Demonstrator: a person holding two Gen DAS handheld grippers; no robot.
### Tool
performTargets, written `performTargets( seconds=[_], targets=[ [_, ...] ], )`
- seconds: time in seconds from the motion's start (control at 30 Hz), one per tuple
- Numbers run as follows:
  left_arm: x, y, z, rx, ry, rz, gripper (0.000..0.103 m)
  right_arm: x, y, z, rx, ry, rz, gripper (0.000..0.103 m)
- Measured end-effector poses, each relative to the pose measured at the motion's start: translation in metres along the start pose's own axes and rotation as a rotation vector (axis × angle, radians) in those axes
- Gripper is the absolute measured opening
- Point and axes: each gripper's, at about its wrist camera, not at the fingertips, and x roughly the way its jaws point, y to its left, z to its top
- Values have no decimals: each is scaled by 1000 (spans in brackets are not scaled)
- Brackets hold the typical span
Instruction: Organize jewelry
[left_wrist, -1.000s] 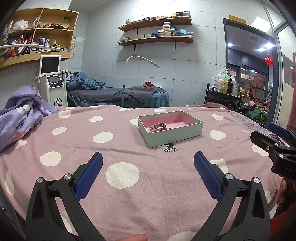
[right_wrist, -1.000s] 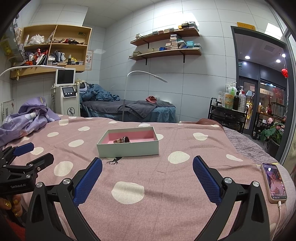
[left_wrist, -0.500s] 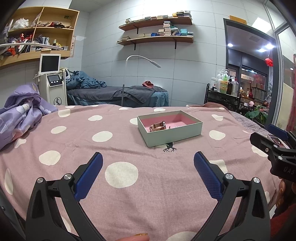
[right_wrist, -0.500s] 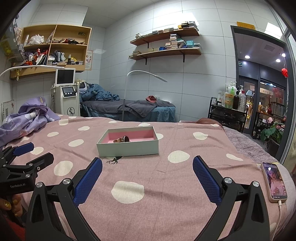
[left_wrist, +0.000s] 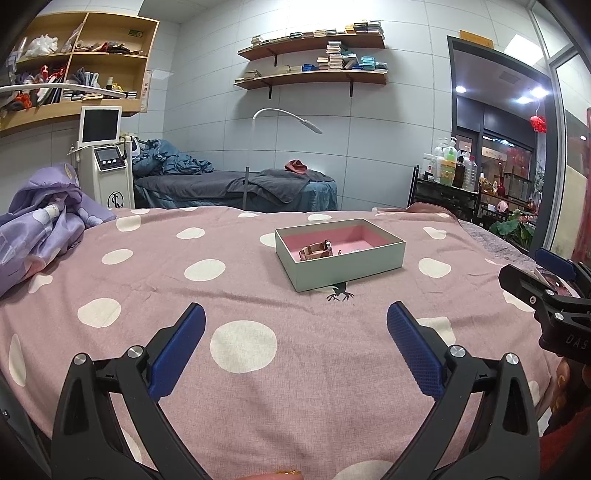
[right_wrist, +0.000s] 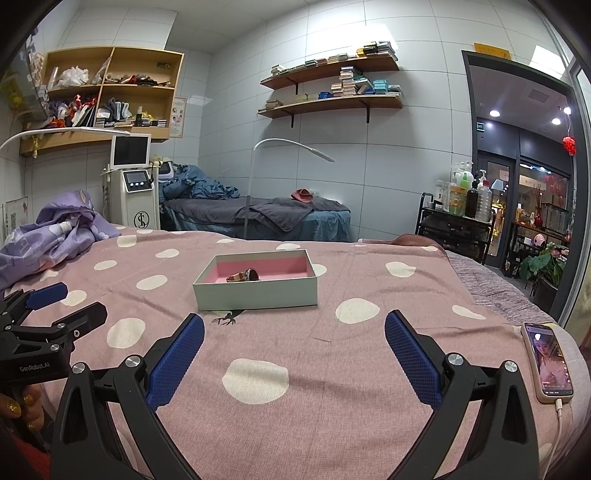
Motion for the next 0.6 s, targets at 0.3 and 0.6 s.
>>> performTargets(
  seconds=[0.3, 0.6],
  targets=[
    [0, 1, -2, -16, 3, -14, 97, 2, 1, -6, -2, 8, 2, 96],
    [0, -3, -1, 2, 8, -7, 97, 3, 1, -6, -2, 12, 2, 96]
  ],
)
